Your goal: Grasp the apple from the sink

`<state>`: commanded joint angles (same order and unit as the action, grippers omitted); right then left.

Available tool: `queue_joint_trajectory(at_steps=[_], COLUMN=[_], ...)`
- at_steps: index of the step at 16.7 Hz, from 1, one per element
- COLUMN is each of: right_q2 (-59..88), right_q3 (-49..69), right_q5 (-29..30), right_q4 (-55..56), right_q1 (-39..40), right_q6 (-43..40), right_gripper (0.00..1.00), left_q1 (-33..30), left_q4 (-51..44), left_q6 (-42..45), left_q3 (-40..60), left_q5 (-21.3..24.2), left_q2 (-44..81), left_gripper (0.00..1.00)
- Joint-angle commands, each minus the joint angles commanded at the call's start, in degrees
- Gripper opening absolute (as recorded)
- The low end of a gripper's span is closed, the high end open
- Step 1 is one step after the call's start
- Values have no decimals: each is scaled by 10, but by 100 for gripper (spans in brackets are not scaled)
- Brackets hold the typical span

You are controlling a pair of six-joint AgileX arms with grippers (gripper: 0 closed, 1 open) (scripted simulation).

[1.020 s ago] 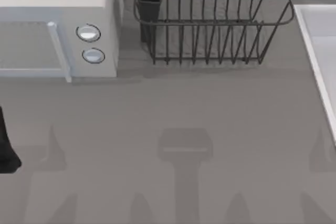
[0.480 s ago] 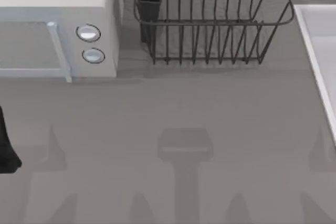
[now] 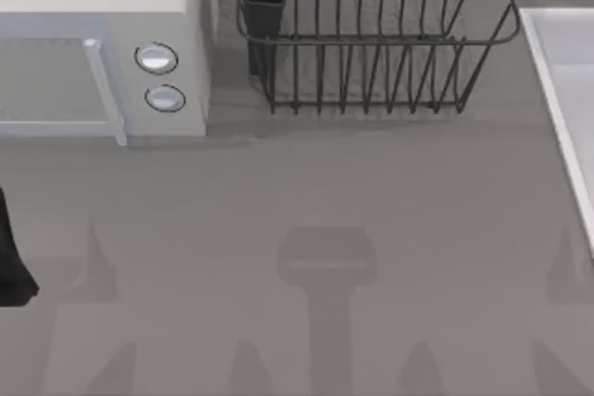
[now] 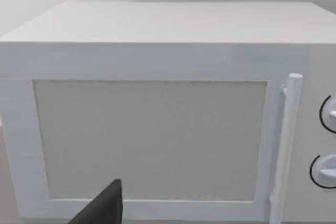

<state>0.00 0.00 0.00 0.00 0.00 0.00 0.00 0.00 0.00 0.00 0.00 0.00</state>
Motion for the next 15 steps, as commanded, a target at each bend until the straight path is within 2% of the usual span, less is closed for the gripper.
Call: queue_joint_trajectory(at_steps=[4,7,15], right_q2=[17,89,491], right_q3=[17,82,414], right_q5=[0,0,1], right_q4=[-11,-52,-263], right_q1=[-3,-14,-69], right_q6=[-3,-13,-64], right_gripper=[100,100,100], left_q1=[0,0,0], left_q4=[0,0,0], left_q6=[0,0,0], left_q3=[0,0,0], left_q5=[0,0,0], left_q2=[0,0,0], left_gripper=[100,100,100])
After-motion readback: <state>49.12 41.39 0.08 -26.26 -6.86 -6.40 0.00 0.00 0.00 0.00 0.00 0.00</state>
